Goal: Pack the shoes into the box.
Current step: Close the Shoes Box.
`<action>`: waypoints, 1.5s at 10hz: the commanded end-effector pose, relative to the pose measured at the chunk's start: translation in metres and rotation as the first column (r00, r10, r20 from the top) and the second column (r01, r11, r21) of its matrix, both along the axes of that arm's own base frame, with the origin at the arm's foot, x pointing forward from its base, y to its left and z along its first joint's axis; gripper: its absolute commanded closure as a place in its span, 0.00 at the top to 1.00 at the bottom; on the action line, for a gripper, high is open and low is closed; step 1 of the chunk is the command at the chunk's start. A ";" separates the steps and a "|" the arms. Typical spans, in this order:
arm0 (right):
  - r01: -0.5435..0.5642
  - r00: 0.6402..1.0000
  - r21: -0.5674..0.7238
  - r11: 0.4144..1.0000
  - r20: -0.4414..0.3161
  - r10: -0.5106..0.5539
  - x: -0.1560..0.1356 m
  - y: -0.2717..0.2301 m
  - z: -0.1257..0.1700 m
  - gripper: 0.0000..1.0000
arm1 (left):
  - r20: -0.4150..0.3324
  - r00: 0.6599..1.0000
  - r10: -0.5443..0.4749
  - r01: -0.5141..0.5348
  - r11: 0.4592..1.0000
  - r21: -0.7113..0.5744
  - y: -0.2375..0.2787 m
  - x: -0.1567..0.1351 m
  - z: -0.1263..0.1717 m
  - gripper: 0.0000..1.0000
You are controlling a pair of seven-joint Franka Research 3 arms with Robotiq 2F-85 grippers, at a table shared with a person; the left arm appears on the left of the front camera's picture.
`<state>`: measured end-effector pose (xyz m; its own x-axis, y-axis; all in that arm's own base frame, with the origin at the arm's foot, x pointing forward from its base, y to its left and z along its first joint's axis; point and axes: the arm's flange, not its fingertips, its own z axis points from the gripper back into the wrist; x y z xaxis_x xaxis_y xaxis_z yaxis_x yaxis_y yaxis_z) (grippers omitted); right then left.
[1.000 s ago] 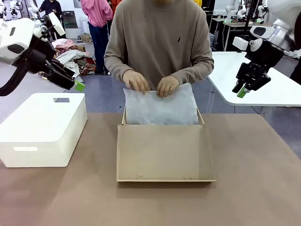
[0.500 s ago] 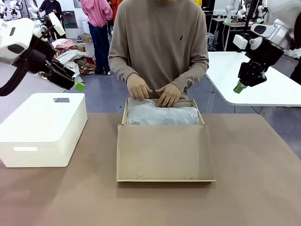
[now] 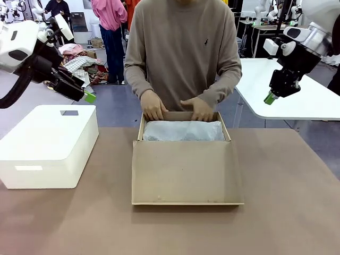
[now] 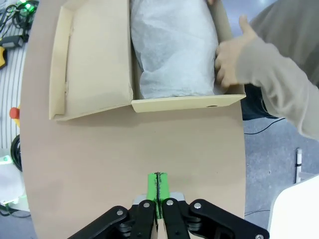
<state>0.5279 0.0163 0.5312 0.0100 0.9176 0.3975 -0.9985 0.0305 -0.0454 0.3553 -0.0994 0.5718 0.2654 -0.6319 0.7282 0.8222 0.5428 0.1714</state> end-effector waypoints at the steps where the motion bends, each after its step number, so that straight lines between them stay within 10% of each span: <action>1: -0.026 1.000 0.007 1.000 0.007 0.026 0.001 -0.002 0.000 0.00 | 0.002 1.000 -0.019 0.019 1.000 -0.012 0.002 0.001 -0.001 1.00; 9: -0.225 0.973 0.179 0.958 -0.013 0.231 0.008 -0.016 -0.062 0.00 | 0.002 1.000 -0.019 0.019 1.000 -0.012 0.002 0.001 -0.001 1.00; 15: -0.158 0.981 0.261 0.952 -0.070 0.182 -0.002 -0.001 -0.096 0.00 | 0.002 1.000 -0.019 0.019 1.000 -0.012 0.002 0.001 -0.001 1.00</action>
